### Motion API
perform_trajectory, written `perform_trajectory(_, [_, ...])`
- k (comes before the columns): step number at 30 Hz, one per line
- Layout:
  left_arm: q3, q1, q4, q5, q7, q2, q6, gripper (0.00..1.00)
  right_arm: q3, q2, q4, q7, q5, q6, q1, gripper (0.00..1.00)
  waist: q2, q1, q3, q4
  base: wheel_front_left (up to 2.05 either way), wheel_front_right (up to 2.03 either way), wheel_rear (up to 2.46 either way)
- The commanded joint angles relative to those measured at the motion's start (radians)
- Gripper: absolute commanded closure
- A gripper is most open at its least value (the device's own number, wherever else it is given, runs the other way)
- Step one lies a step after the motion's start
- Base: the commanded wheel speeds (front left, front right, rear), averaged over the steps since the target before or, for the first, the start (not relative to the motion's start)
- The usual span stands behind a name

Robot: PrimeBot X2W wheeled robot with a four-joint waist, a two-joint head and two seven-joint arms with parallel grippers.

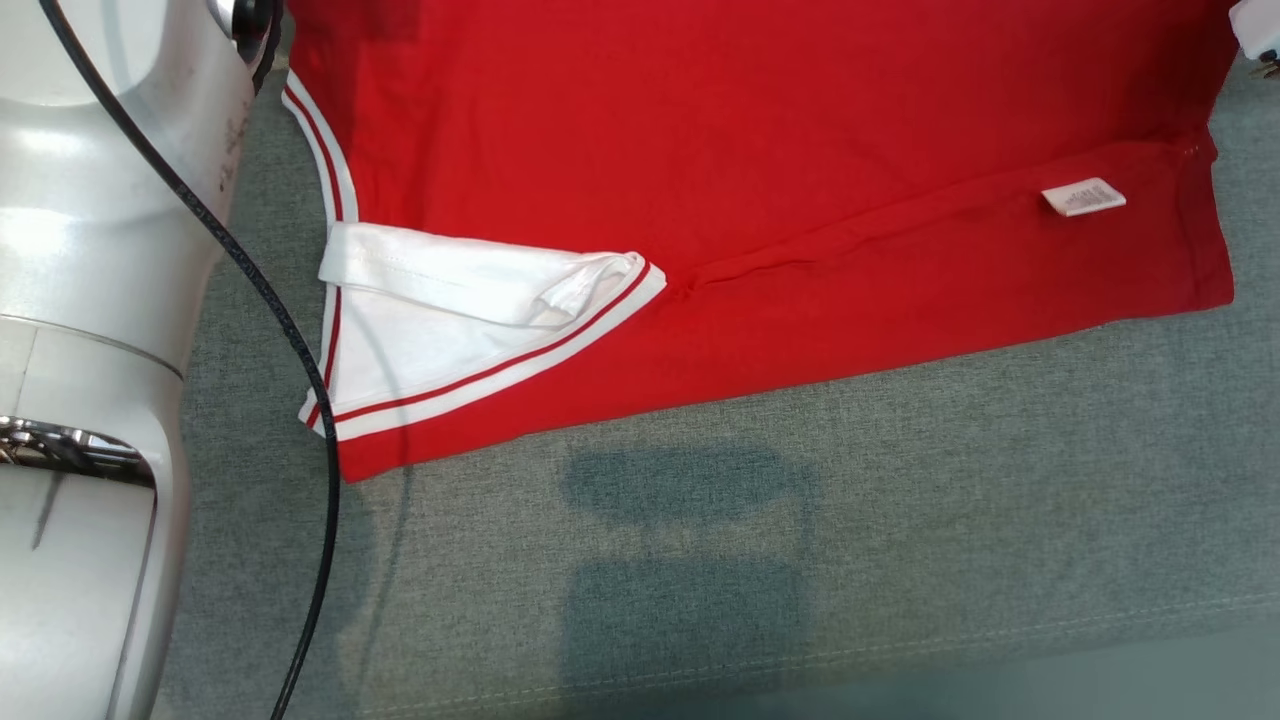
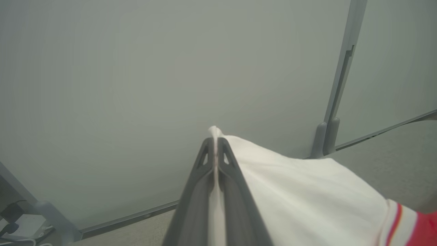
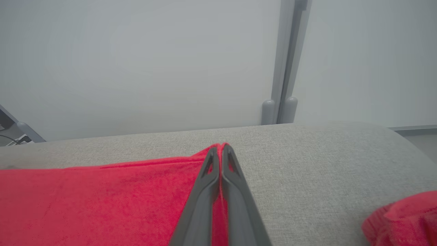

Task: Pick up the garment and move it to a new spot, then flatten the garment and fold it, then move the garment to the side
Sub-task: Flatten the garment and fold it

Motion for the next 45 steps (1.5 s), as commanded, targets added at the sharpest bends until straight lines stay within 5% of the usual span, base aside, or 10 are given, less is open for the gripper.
perform_trajectory(1, [0.013,-0.016,-0.049,0.003,-0.01,0.037,0.0,1.0,0.02,-0.016,0.0,-0.014,0.002,0.001,0.012,1.0,0.0,0.0,0.004,0.008,0.0,0.0,0.0])
perform_trajectory(14, [0.059,0.203,-0.245,-0.005,-0.011,0.044,-0.019,1.0,0.149,-0.09,-0.054,-0.083,-0.038,0.001,0.12,1.0,0.0,0.0,-0.041,0.045,0.0,0.0,0.0])
perform_trajectory(26, [0.134,0.531,-0.547,-0.002,-0.011,0.042,0.004,1.0,-0.02,-0.142,-0.145,-0.084,-0.114,0.001,0.318,1.0,0.0,0.0,-0.153,0.094,0.0,0.0,0.0])
perform_trajectory(45, [0.131,0.917,-0.765,-0.058,-0.011,-0.016,0.032,1.0,-0.081,-0.166,-0.173,-0.084,-0.177,0.001,0.554,1.0,0.0,0.0,-0.247,0.137,0.0,0.0,0.0])
